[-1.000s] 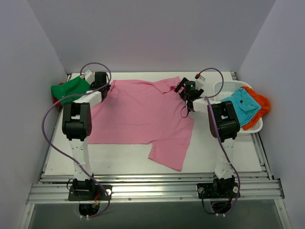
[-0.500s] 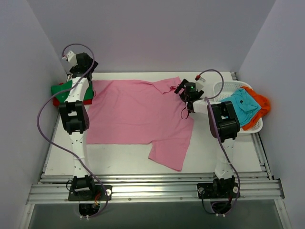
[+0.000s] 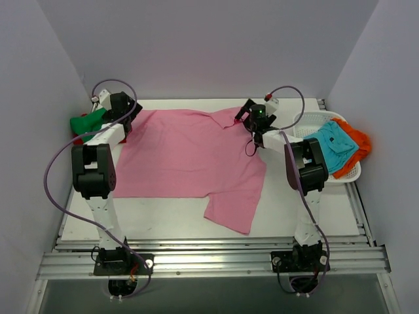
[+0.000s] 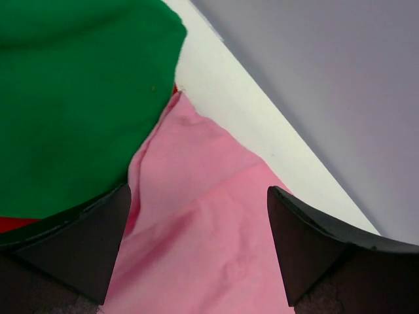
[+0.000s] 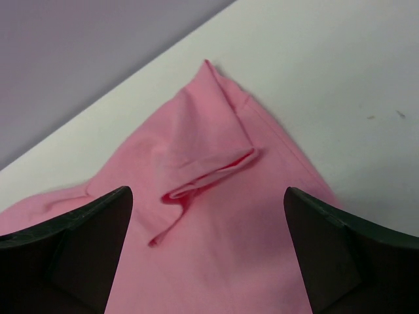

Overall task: Fold and stack the t-shirts
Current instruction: Flatten the tshirt out

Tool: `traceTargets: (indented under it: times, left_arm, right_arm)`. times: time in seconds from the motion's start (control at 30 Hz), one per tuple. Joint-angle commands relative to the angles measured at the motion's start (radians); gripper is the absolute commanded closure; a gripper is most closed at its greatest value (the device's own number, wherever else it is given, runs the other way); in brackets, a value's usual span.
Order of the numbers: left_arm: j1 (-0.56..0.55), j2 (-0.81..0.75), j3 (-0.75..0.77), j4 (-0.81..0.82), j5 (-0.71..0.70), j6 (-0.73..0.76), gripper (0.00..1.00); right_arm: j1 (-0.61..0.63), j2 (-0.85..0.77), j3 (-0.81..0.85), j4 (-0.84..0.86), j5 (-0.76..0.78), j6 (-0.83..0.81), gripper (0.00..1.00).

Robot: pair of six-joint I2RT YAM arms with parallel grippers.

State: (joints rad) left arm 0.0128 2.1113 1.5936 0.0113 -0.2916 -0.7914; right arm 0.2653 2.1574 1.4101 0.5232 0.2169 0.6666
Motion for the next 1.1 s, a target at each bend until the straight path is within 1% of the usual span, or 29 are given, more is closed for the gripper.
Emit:
traceTargets:
  times: [0.0,0.17,0.47,0.5,0.53,0.63,0.73,0.87,1.07]
  left_arm:
    - [-0.048,-0.056,-0.044,0.15,-0.011,0.037,0.06]
    - [-0.073,0.035,-0.001,0.124,0.0,0.029,0.06]
    - [-0.088,0.154,0.034,0.141,-0.009,0.047,0.06]
    - [-0.086,0.162,0.035,0.148,0.011,0.043,0.06]
    - [-0.088,0.167,0.042,0.154,0.009,0.055,0.06]
    - [-0.131,0.188,0.086,0.113,-0.088,0.086,0.06]
    - [-0.154,0.217,0.146,0.079,-0.11,0.096,0.06]
    - [-0.155,0.249,0.195,0.053,-0.097,0.1,0.06]
    - [-0.155,0.219,0.126,0.128,-0.086,0.104,0.06]
  right_arm:
    - [0.051,-0.042,0.078,-0.031,0.012,-0.001,0.05]
    - [0.095,-0.002,0.17,-0.081,0.022,0.005,0.05]
    - [0.115,0.085,0.248,-0.1,0.013,0.037,0.05]
    - [0.12,0.091,0.26,-0.103,0.015,0.034,0.05]
    - [0.121,0.099,0.265,-0.104,0.018,0.033,0.05]
    - [0.126,0.105,0.262,-0.109,0.033,0.037,0.05]
    - [0.126,0.104,0.237,-0.103,0.045,0.039,0.05]
    - [0.124,0.116,0.231,-0.094,0.05,0.042,0.05]
    - [0.12,0.173,0.299,-0.107,0.047,0.039,0.05]
